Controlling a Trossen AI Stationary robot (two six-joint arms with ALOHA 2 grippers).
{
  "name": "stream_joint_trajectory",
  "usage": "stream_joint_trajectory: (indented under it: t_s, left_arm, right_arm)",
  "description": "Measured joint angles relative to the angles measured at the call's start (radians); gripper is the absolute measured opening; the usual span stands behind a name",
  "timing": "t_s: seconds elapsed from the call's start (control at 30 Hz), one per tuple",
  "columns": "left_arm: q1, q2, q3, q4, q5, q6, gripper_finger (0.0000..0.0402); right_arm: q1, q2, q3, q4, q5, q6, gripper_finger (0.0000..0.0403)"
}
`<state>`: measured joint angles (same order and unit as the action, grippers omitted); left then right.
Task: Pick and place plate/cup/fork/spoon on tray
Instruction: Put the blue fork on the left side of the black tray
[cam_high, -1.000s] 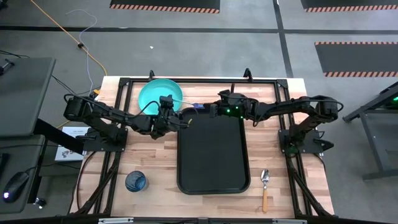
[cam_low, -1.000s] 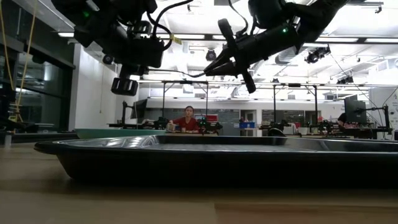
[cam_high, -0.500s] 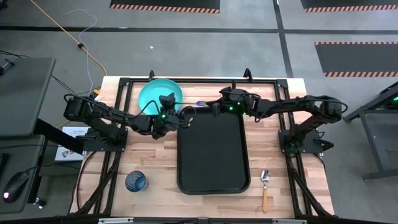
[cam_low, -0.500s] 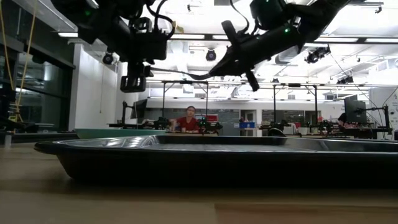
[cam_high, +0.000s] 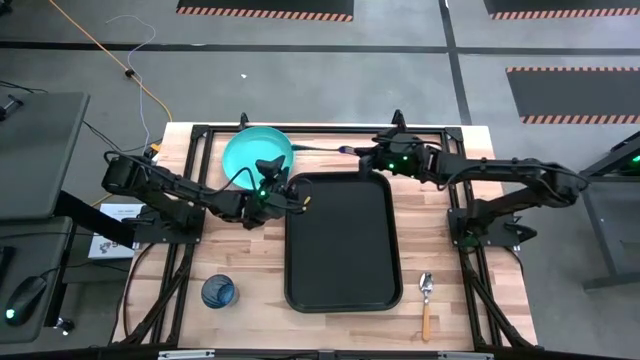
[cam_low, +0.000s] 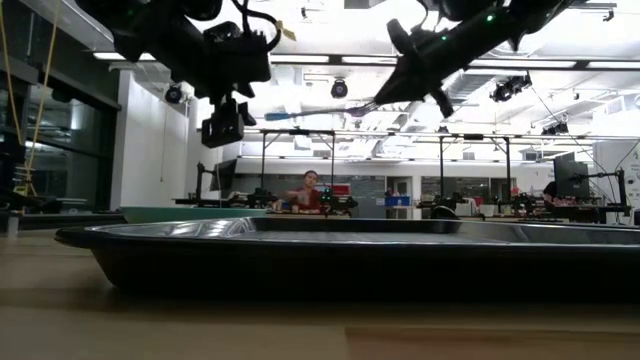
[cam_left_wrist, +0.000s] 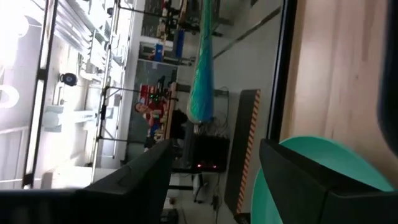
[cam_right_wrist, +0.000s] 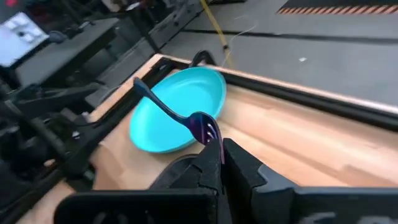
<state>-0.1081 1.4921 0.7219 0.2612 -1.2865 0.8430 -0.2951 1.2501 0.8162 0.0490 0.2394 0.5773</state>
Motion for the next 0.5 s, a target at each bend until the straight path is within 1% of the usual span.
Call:
stream_joint_trajectory:
  t_s: [0.17, 0.23, 0.27, 0.3, 0.33, 0.4, 0.5]
  left_arm:
    - [-0.037, 0.000, 0.000, 0.000, 0.013, -0.068, 0.0232]
    - [-0.065, 0.000, 0.002, 0.001, 0.063, -0.136, 0.0232]
    - [-0.081, -0.004, 0.009, -0.008, 0.111, -0.185, 0.0232]
    - [-0.095, -0.015, 0.022, -0.027, 0.175, -0.236, 0.0232]
    - [-0.106, -0.030, 0.042, -0.056, 0.264, -0.291, 0.0232]
    - [-0.111, -0.075, 0.101, -0.159, 0.489, -0.423, 0.0231]
    - [-0.067, -0.154, 0.190, -0.320, 0.833, -0.596, 0.0228]
  right_arm:
    - [-0.007, -0.072, 0.000, -0.087, 0.058, -0.036, 0.0000]
    - [-0.013, -0.099, 0.000, -0.126, 0.064, -0.053, 0.0000]
    - [-0.016, -0.112, 0.000, -0.147, 0.066, -0.064, 0.0000]
    - [-0.020, -0.125, 0.000, -0.168, 0.066, -0.078, 0.0000]
    - [-0.022, -0.138, 0.000, -0.193, 0.065, -0.089, 0.0000]
    - [-0.027, -0.163, 0.000, -0.242, 0.056, -0.113, 0.0000]
    - [-0.028, -0.196, 0.000, -0.315, 0.013, -0.140, 0.0000]
